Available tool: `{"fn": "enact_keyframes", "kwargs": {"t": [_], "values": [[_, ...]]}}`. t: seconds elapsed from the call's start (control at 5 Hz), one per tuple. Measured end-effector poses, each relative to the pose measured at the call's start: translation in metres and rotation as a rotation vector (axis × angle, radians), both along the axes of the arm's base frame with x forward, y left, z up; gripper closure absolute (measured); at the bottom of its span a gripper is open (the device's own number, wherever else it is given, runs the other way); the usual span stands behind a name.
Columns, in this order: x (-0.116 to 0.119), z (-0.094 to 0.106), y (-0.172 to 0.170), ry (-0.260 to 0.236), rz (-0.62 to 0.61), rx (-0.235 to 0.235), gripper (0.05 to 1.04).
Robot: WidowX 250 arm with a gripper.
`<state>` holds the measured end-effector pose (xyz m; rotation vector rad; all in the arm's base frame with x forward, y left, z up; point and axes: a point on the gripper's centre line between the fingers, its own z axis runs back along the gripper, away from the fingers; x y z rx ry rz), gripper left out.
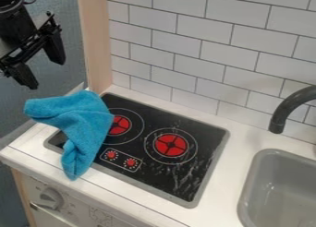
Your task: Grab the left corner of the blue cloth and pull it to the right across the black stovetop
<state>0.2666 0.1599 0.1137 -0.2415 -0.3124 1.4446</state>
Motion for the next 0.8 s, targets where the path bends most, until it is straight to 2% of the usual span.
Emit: {"fn": "enact_keyframes", "kwargs": {"t": [0.4, 0.6, 0.8], "values": [[-0.003, -0.009, -0.001, 0.027, 0.014, -0.018, 0.084], [-0.003, -0.009, -0.001, 0.03, 0.022, -0.017, 0.085], [-0.009, -0.009, 0.013, 0.025, 0.082, -0.004, 0.085]]}}
